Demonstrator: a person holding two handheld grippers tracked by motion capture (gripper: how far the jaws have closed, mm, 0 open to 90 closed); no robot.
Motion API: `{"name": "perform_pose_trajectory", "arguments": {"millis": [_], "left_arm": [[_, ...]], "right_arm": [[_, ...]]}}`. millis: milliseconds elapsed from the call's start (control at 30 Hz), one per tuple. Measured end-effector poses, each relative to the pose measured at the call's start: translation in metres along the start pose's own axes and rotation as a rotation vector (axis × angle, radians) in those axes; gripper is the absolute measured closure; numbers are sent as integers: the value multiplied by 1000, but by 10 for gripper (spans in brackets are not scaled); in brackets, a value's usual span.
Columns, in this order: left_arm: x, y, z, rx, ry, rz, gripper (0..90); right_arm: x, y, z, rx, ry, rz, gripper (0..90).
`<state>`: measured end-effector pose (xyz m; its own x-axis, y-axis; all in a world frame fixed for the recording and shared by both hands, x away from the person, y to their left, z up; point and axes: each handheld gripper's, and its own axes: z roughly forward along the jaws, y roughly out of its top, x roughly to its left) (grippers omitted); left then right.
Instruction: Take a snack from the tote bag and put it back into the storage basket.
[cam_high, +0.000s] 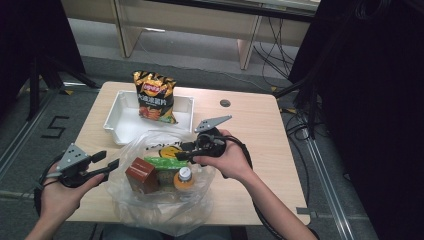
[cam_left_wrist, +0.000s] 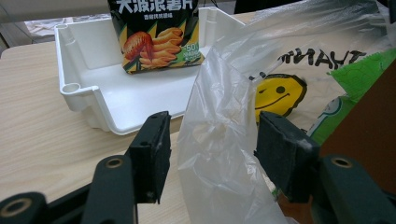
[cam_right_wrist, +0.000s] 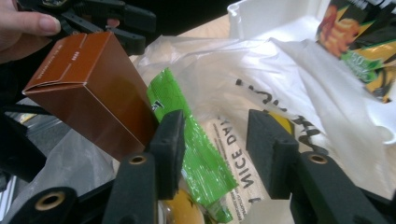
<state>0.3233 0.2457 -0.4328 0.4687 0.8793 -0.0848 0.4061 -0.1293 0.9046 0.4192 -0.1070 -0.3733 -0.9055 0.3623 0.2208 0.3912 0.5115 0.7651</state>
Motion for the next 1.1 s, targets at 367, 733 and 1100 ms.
{"name": "perform_pose_trajectory", "arguments": {"millis": [367, 733, 1100], "left_arm": [[0, -1, 1, -2, -3, -3, 444], [0, 0, 0, -2, -3, -1, 444], [0, 0, 1, 1, -3, 2, 444]], "right_arm": [[-6, 2, 17, 59, 46, 33, 552], [-7, 3, 27, 120, 73, 25, 547], [-7, 4, 35, 149, 103, 4, 644]]}}
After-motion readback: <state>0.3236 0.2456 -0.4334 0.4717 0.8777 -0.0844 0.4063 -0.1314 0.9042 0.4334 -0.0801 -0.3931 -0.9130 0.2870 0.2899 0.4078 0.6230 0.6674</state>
